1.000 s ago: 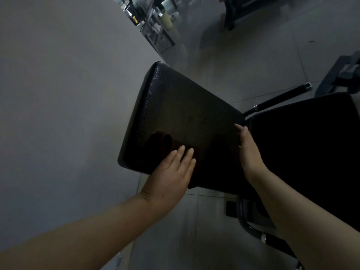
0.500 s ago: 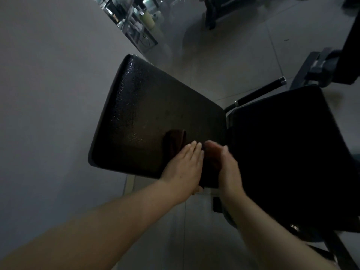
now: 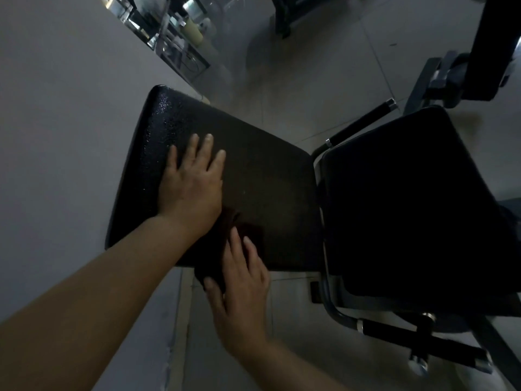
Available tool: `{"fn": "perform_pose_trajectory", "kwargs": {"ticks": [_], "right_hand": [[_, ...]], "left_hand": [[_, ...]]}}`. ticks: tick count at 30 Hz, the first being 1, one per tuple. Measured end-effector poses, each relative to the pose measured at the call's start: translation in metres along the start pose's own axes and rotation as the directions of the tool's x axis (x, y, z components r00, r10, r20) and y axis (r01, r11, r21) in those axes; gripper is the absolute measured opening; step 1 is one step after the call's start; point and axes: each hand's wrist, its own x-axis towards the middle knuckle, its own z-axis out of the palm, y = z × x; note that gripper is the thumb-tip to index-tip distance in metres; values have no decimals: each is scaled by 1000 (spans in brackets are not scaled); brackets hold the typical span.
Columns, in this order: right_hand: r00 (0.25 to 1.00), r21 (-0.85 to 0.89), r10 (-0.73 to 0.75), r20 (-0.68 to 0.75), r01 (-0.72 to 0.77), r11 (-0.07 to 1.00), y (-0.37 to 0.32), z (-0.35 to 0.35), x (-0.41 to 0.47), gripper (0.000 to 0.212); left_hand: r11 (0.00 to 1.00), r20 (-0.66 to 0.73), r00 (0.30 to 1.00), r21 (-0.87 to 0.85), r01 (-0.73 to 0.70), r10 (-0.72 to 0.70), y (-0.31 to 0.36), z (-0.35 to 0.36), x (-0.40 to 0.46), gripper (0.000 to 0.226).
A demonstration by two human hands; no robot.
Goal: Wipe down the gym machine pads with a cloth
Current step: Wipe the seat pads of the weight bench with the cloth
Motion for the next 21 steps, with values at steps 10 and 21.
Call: {"fn": "perform_pose_trajectory", "kwargs": {"ticks": [10,21], "right_hand": [[995,-123,-93,-34,89,988,106,-20,-10,54],[791,191,569,227,-609,770,123,-55,0,90]], "left_hand": [[975,81,996,224,13,-32,5,14,2,65],[969,88,994,246,37,-60,9,13,4,64]]}}
